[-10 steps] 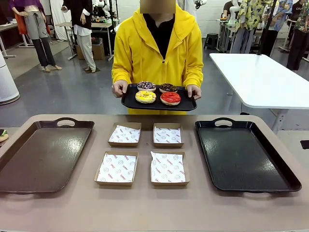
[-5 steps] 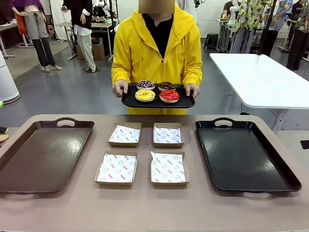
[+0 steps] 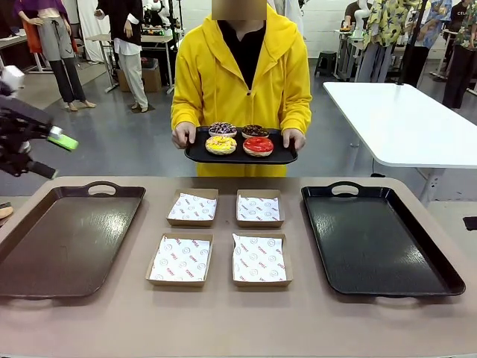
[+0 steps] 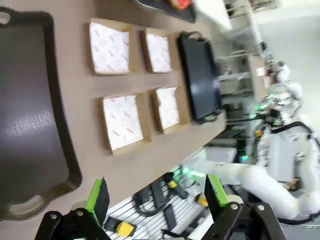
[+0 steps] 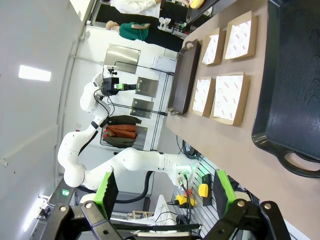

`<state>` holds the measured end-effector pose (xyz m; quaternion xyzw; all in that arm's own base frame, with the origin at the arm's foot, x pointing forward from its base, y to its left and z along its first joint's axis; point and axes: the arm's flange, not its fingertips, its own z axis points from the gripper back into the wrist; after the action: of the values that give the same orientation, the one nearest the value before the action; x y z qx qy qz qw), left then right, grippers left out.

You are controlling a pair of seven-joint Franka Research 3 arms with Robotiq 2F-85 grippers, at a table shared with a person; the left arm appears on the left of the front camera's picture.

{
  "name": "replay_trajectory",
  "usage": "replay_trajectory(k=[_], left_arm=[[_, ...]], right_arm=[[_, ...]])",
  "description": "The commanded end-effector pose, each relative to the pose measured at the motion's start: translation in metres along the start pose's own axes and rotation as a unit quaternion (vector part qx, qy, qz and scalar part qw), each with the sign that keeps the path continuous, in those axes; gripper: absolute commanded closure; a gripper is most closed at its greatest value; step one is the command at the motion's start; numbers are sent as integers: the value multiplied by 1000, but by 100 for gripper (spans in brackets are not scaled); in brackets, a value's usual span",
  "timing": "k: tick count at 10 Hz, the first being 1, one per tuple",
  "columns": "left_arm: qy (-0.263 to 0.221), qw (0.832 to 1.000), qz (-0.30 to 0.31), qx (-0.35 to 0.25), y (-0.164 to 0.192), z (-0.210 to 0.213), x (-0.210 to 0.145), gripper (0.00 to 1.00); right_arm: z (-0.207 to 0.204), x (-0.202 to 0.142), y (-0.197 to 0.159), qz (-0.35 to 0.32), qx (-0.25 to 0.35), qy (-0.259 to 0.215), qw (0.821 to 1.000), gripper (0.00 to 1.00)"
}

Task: Individually package the donuts and arrange them on the tray.
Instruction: Pick up one Paper togo box.

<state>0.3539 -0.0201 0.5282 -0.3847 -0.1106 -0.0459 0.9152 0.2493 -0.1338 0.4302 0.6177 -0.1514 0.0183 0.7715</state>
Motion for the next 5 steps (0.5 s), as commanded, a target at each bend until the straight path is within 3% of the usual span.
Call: replay_trajectory(k=[1, 3, 5], left_arm=[[66, 992, 1, 106, -19, -36, 17, 0], [78, 974, -42, 210, -49, -89, 4, 0], [82, 956, -70, 273, -67, -139, -12, 0]], right_arm=[[1, 1, 0, 3, 5, -2, 1000, 0], [1, 1, 0, 3, 5, -2, 1000, 0], [1, 1, 0, 3, 5, -2, 1000, 0]])
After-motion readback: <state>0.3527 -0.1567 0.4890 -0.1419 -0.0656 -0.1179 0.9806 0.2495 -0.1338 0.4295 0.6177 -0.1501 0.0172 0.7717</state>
